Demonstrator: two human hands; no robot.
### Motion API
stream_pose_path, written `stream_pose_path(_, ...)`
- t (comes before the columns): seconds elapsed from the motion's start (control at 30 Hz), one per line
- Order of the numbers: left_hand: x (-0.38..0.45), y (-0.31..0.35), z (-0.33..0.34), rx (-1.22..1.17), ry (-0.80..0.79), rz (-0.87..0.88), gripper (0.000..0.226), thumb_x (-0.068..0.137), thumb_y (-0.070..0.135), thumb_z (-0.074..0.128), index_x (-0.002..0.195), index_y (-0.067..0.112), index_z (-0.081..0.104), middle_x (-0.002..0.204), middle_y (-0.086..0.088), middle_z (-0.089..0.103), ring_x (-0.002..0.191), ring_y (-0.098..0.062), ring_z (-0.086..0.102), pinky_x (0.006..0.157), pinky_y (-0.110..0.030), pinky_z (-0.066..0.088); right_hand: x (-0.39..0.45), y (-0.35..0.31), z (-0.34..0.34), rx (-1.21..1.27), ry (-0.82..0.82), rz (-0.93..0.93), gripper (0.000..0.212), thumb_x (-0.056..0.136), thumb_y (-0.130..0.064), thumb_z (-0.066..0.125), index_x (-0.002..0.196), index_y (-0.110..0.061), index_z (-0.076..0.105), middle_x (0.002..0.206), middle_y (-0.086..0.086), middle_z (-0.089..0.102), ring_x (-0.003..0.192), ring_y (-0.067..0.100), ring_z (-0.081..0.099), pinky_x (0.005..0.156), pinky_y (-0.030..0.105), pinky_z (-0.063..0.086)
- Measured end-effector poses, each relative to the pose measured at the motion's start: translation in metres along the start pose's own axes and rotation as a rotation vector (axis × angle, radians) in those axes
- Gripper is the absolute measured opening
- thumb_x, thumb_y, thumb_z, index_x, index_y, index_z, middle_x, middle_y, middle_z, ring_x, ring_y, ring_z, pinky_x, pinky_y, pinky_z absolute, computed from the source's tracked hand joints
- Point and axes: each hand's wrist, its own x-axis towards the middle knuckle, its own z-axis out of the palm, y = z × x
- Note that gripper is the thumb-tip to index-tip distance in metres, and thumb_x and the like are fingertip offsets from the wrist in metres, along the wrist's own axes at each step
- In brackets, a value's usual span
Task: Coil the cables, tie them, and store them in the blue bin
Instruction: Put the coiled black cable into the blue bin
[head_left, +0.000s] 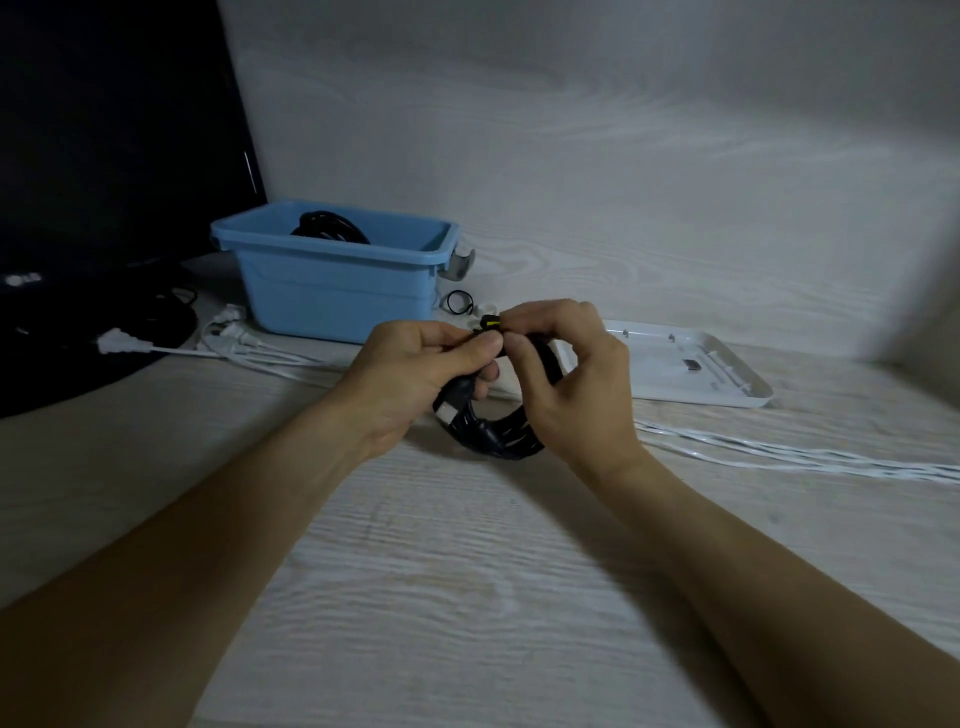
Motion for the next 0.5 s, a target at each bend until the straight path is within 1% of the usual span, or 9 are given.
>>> stream_pose_path(0.1,-0.002,0.001,-0.002,0.028,-0.013,0.066,0.029,0.072,0.027,0.073,0.089,0.003,0.071,0.071,-0.005,0.070,0.058,-0.010,0.062,0.056,-0.018,0.050,0.001,-0.005,0.001,0.072,-0.002,0.126,0.004,0.089,-0.014,0.072,0.092,-0.016,0.071,0.113,-0.001,0.066,0.113,0.010,0.058,0.098,0.027,0.043)
stream_pose_path(0.17,-0.003,0.002,-0.002,0.035,-0.017,0.081,0.029,0.072,0.028,0.073,0.089,0.004,0.072,0.071,-0.005,0.070,0.058,-0.010,0.062,0.056,-0.018,0.051,-0.001,-0.009,0.005,0.244,-0.008,0.310,0.011,0.091,-0.013,0.070,0.100,-0.013,0.064,0.117,0.000,0.064,0.112,0.008,0.061,0.099,0.030,0.047)
stream_pose_path(0.23,-0.002,0.002,-0.002,0.014,-0.008,0.086,0.027,0.075,0.027,0.073,0.088,0.004,0.072,0.071,-0.005,0.070,0.057,-0.010,0.061,0.056,-0.018,0.051,-0.002,-0.015,0.009,0.480,0.013,0.535,0.025,0.090,-0.017,0.071,0.108,-0.014,0.054,0.111,-0.001,0.065,0.101,0.012,0.066,0.095,0.042,0.055)
stream_pose_path(0.27,-0.002,0.001,-0.002,0.004,-0.002,0.087,0.025,0.077,0.026,0.072,0.088,0.004,0.073,0.072,-0.006,0.069,0.057,-0.010,0.061,0.056,-0.018,0.050,-0.001,-0.017,0.010,0.570,0.012,0.636,0.030,0.090,-0.019,0.072,0.110,-0.015,0.051,0.106,0.000,0.066,0.095,0.016,0.068,0.088,0.047,0.058)
stream_pose_path(0.3,-0.001,0.001,-0.002,0.008,0.000,0.089,0.023,0.079,0.026,0.072,0.088,0.004,0.073,0.072,-0.006,0.069,0.057,-0.011,0.061,0.056,-0.019,0.050,0.000,-0.017,0.009,0.619,-0.002,0.708,0.032,0.090,-0.020,0.072,0.112,-0.015,0.050,0.100,0.003,0.069,0.086,0.020,0.070,0.079,0.049,0.060)
stream_pose_path(0.33,-0.001,-0.001,-0.002,0.032,0.002,0.090,0.023,0.082,0.026,0.072,0.087,0.003,0.073,0.072,-0.007,0.070,0.058,-0.011,0.062,0.058,-0.019,0.051,0.001,-0.018,0.007,0.634,-0.026,0.751,0.032,0.091,-0.019,0.071,0.113,-0.014,0.050,0.090,0.003,0.071,0.073,0.021,0.068,0.066,0.044,0.060)
stream_pose_path(0.37,-0.001,-0.001,-0.002,0.069,0.000,0.089,0.024,0.084,0.026,0.071,0.085,0.003,0.074,0.072,-0.007,0.070,0.060,-0.011,0.063,0.059,-0.019,0.050,0.002,-0.018,0.004,0.619,-0.044,0.761,0.029,0.091,-0.018,0.071,0.113,-0.013,0.052,0.079,0.001,0.071,0.060,0.017,0.063,0.055,0.035,0.055)
stream_pose_path(0.4,-0.001,-0.002,-0.002,0.101,-0.009,0.080,0.025,0.087,0.027,0.069,0.082,0.004,0.073,0.072,-0.006,0.071,0.061,-0.010,0.064,0.059,-0.018,0.050,0.003,-0.018,0.002,0.590,-0.049,0.748,0.026,0.091,-0.016,0.070,0.111,-0.010,0.056,0.071,0.001,0.069,0.051,0.012,0.057,0.049,0.027,0.047)
stream_pose_path(0.5,-0.002,-0.003,0.003,0.104,-0.099,-0.009,0.031,0.094,0.034,0.060,0.083,0.008,0.072,0.072,-0.007,0.070,0.058,-0.011,0.063,0.053,-0.020,0.048,0.006,-0.013,-0.002,0.514,-0.053,0.672,0.017,0.088,-0.005,0.071,0.102,-0.002,0.062,0.063,0.002,0.063,0.041,0.003,0.051,0.044,0.013,0.039)
